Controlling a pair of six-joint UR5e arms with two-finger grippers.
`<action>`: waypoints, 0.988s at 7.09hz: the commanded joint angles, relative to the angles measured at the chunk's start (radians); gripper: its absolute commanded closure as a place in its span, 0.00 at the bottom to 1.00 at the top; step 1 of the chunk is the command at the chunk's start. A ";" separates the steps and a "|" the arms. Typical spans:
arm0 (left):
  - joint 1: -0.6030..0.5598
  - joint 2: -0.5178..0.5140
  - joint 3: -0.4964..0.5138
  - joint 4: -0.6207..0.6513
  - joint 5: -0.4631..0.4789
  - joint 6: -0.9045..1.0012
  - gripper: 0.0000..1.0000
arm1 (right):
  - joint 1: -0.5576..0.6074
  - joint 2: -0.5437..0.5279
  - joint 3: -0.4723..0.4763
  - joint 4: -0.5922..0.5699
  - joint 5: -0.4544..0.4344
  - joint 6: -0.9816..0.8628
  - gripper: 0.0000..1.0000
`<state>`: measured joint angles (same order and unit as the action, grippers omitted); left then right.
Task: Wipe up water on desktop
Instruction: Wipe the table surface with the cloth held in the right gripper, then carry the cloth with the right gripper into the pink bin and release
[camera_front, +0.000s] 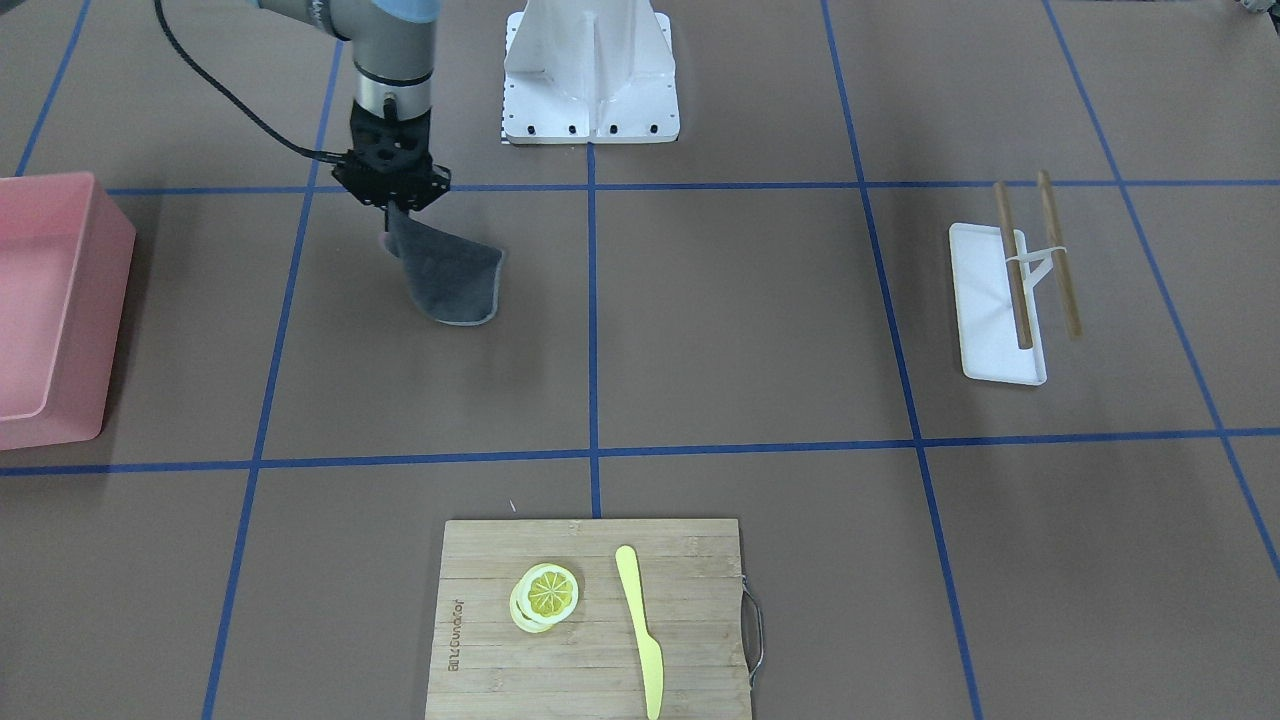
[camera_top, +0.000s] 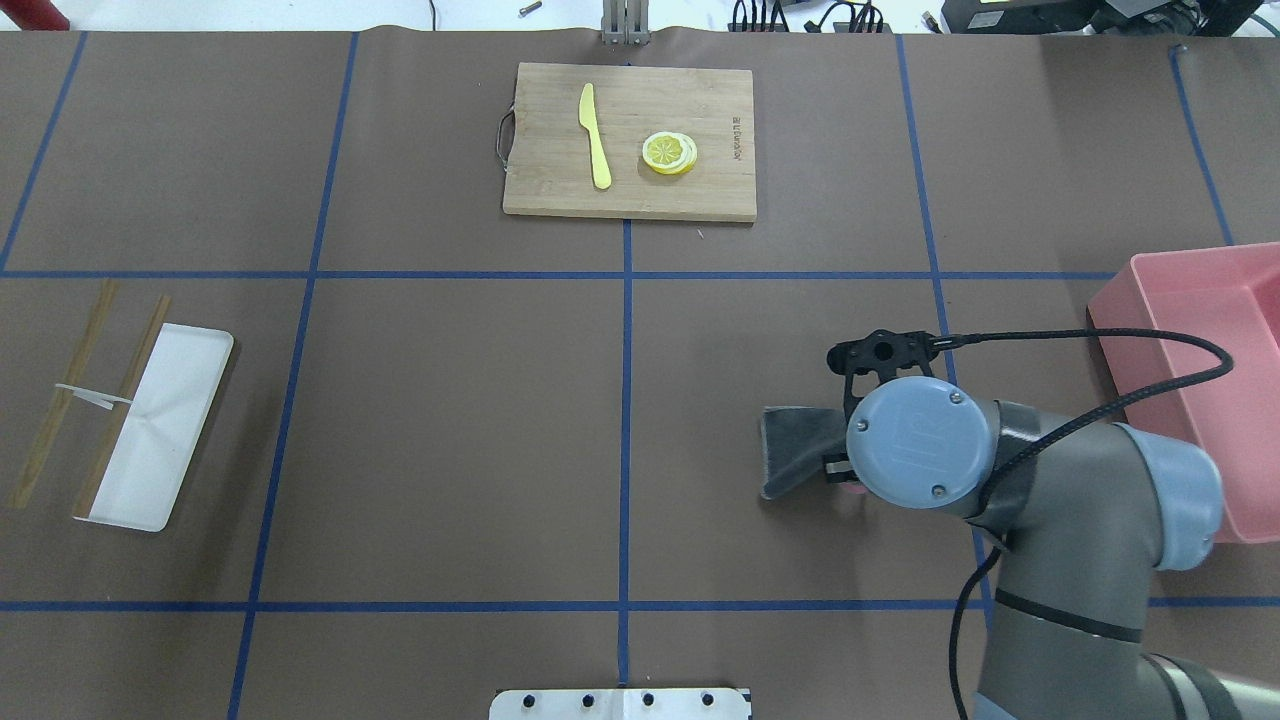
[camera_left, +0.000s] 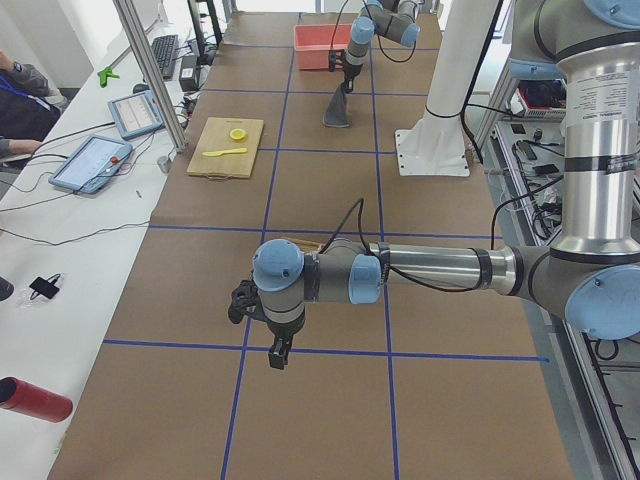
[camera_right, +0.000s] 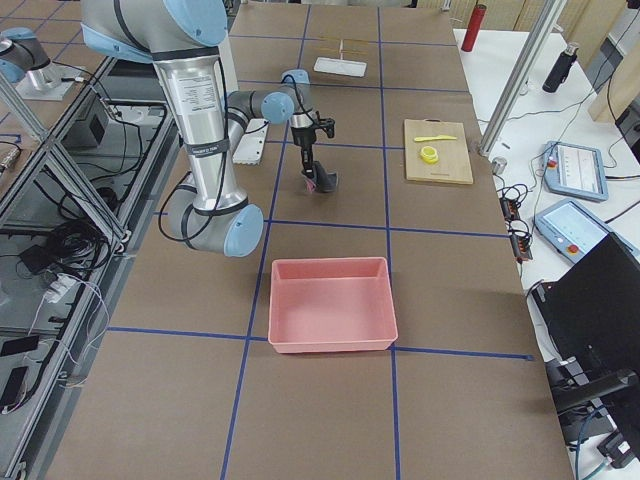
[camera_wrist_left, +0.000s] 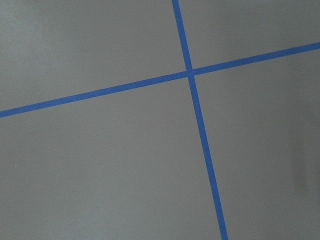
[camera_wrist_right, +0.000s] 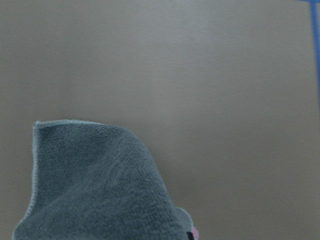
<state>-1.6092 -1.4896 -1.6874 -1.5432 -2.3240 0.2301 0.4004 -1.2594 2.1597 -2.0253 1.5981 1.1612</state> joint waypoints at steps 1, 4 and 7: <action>0.000 0.000 0.000 0.002 0.000 0.000 0.01 | 0.134 -0.007 0.162 -0.158 0.057 -0.142 1.00; 0.000 0.000 0.000 0.000 0.000 0.000 0.01 | 0.533 0.004 0.287 -0.213 0.369 -0.466 1.00; 0.000 0.000 -0.003 0.000 0.000 0.000 0.01 | 0.888 -0.292 0.296 -0.208 0.480 -1.082 1.00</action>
<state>-1.6093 -1.4894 -1.6891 -1.5432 -2.3240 0.2301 1.1236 -1.4229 2.4570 -2.2372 2.0205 0.3533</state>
